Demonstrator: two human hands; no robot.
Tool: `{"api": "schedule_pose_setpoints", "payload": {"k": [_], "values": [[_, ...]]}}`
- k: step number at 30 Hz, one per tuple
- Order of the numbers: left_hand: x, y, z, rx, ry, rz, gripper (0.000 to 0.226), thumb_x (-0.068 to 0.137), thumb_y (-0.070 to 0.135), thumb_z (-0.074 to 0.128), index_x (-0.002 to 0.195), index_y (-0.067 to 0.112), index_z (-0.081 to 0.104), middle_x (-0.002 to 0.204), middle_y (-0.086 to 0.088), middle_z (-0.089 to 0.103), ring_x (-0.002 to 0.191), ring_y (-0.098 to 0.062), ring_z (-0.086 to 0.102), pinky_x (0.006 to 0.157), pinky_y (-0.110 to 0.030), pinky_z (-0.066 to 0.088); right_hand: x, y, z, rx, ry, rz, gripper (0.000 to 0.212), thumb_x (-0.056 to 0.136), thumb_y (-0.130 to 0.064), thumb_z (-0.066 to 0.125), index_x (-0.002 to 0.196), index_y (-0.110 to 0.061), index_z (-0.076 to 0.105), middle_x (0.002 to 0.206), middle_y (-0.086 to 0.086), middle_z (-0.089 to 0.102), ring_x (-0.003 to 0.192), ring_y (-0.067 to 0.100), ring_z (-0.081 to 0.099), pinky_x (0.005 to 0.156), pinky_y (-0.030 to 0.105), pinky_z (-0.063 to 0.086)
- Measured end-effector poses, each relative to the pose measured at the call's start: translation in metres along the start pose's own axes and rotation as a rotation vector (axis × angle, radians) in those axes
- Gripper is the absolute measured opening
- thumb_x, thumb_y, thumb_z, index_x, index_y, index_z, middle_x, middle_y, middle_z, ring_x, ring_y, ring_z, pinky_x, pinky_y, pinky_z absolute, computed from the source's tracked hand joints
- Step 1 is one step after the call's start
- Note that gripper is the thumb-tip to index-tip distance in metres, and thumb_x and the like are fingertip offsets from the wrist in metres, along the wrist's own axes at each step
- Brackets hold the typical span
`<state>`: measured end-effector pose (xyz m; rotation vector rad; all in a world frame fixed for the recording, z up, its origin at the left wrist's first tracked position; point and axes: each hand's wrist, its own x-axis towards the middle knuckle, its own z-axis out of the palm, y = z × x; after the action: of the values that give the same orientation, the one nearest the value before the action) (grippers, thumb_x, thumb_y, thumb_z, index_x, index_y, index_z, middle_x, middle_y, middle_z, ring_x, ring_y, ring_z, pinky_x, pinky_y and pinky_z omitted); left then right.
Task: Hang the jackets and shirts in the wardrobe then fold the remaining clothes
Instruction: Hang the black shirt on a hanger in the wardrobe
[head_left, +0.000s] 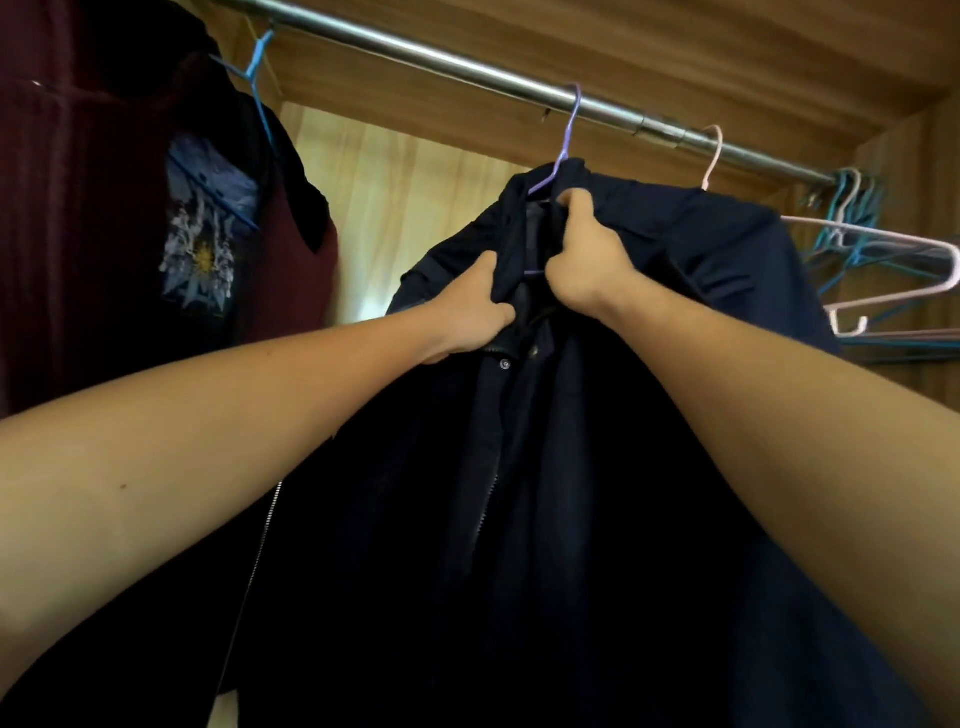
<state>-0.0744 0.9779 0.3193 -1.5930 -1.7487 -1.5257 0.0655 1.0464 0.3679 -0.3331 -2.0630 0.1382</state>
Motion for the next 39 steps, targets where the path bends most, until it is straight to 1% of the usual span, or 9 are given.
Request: {"api": "schedule_pose_setpoints", "payload": {"k": [4,8,10,13,17,21,26,31,39], "values": [[-0.022,-0.012,-0.002,-0.007,0.024,-0.014,0.039,0.090,0.012,0.057,0.125,0.023,0.044,0.106,-0.002,0.066,0.097,-0.022,0.066,0.086,-0.040,0.057,-0.019,0.013,-0.010,-0.065,-0.056,-0.020,0.082,0.091,-0.004,0.050,0.159,-0.023,0.010,0.117,0.019,0.060,0.093,0.031,0.057,0.086,0.044,0.052],[-0.043,-0.013,-0.007,-0.024,0.019,-0.057,0.038,0.093,0.014,0.060,0.124,0.026,0.041,0.101,-0.003,0.062,0.082,-0.020,0.061,0.058,-0.027,0.050,-0.040,0.020,-0.005,-0.071,-0.081,-0.004,0.088,0.096,-0.016,0.056,0.162,-0.022,-0.003,0.131,0.020,0.055,0.112,0.035,0.058,0.097,0.041,0.048],[-0.055,-0.009,-0.009,-0.042,0.019,-0.086,0.038,0.093,0.016,0.064,0.124,0.026,0.042,0.102,-0.002,0.062,0.078,-0.016,0.062,0.052,-0.022,0.051,-0.055,0.023,0.002,-0.093,-0.075,0.007,0.088,0.098,-0.029,0.058,0.161,-0.022,-0.003,0.137,0.022,0.051,0.119,0.038,0.056,0.102,0.043,0.046],[-0.074,-0.005,-0.010,-0.081,-0.029,-0.150,0.037,0.092,0.017,0.068,0.118,0.026,0.044,0.099,0.001,0.063,0.086,-0.014,0.066,0.056,-0.023,0.055,-0.091,0.025,0.012,-0.198,-0.149,0.018,0.088,0.097,-0.039,0.060,0.160,-0.018,0.002,0.141,0.021,0.051,0.124,0.040,0.054,0.104,0.042,0.045],[-0.103,-0.016,-0.013,0.008,-0.123,-0.280,0.018,0.091,0.018,0.069,0.101,0.021,0.054,0.094,-0.003,0.060,0.089,-0.015,0.063,0.058,-0.029,0.059,-0.148,0.029,0.026,-0.317,-0.216,-0.019,0.051,0.095,-0.036,0.059,0.136,-0.018,0.034,0.116,0.020,0.065,0.106,0.042,0.063,0.087,0.042,0.050],[-0.138,-0.031,-0.024,0.249,-0.246,-0.383,0.015,0.091,0.022,0.068,0.105,0.018,0.064,0.097,-0.005,0.060,0.087,-0.016,0.059,0.069,-0.038,0.063,-0.195,0.035,0.054,-0.235,-0.532,0.068,0.030,0.092,-0.042,0.064,0.113,-0.023,0.052,0.102,0.007,0.066,0.097,0.030,0.065,0.077,0.031,0.049],[-0.195,-0.041,-0.039,0.474,-0.367,-0.499,0.024,0.089,0.029,0.070,0.111,0.018,0.065,0.093,-0.001,0.063,0.068,-0.013,0.057,0.058,-0.031,0.055,-0.234,0.031,0.072,-0.191,-0.922,0.172,0.052,0.097,-0.045,0.061,0.141,-0.018,0.052,0.140,0.004,0.055,0.124,0.022,0.054,0.090,0.024,0.041],[-0.262,-0.033,-0.051,0.666,-0.395,-0.614,0.033,0.088,0.037,0.070,0.117,0.022,0.064,0.103,0.004,0.065,0.094,-0.015,0.063,0.084,-0.028,0.054,-0.254,0.007,0.072,-0.147,-0.962,0.061,0.052,0.099,-0.042,0.060,0.142,-0.015,0.052,0.143,0.005,0.053,0.128,0.024,0.052,0.101,0.025,0.042],[-0.370,0.030,-0.060,0.651,-0.328,-0.908,0.030,0.096,0.032,0.065,0.122,0.019,0.059,0.100,0.003,0.058,0.086,-0.015,0.062,0.069,-0.027,0.059,-0.300,-0.024,0.063,-0.066,-1.018,-0.195,0.048,0.099,-0.044,0.058,0.137,-0.015,0.056,0.134,0.006,0.057,0.120,0.026,0.056,0.102,0.035,0.048]]}}
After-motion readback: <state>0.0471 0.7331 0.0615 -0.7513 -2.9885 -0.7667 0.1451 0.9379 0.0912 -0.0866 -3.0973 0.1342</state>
